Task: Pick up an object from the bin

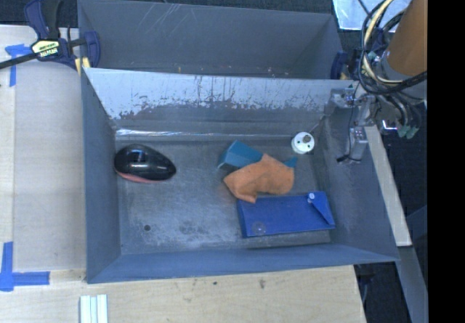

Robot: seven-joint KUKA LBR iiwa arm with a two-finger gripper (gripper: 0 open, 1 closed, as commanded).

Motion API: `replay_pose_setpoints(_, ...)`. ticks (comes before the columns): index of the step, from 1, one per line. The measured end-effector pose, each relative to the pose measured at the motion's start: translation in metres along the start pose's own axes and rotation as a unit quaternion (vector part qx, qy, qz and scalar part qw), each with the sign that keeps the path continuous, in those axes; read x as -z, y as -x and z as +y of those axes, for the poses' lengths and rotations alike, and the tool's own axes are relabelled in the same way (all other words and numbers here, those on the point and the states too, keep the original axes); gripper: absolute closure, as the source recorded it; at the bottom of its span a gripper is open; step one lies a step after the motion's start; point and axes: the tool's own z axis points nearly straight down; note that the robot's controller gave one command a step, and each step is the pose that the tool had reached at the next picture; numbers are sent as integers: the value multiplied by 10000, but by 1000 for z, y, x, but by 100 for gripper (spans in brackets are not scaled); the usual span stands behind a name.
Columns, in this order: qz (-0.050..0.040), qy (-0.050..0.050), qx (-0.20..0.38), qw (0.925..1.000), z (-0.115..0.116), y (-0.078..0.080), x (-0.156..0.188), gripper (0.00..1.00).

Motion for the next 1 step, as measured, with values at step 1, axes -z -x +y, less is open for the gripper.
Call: replay_pose_setpoints(1, -38, -8, 15, 10000, 1, 1, 5, 0)
